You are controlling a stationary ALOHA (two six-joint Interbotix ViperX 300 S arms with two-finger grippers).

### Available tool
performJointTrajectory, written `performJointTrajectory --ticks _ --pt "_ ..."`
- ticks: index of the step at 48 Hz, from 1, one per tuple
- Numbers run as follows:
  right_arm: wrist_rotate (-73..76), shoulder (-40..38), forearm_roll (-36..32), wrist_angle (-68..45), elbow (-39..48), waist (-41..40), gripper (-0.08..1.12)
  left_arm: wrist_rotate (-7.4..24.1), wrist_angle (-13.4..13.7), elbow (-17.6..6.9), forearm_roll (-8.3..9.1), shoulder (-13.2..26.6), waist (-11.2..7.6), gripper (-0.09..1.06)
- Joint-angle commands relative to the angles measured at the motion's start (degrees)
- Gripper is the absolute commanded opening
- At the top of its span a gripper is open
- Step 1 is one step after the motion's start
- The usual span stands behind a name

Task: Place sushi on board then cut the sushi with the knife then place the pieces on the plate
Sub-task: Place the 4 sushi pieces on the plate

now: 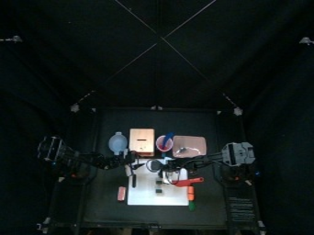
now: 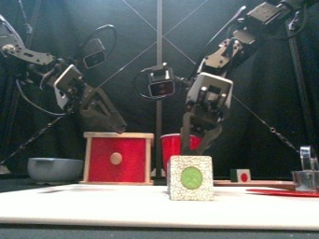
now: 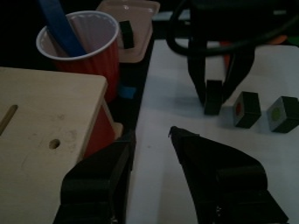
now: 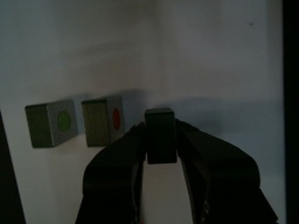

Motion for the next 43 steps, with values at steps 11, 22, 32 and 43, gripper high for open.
performJointTrajectory --ticks 11,22,32,43 --pt "0.09 -19.16 1.32 0.97 13.10 -10.11 0.59 0.00 -0.26 -0.53 -0.09 -0.26 0.18 0.77" --pt "-0.18 -27.16 0.53 1.93 22.06 -20.39 0.59 0.00 -0.26 -0.70 -0.18 -0.26 0.44 0.77" --pt "-0.26 -30.94 -1.49 2.29 26.10 -27.69 0.59 0.00 -0.26 -0.70 -0.18 0.00 0.97 0.77" --pt "-0.18 -30.15 -3.78 2.20 26.98 -30.32 0.63 0.09 -0.26 -1.41 -0.09 0.53 1.14 0.77"
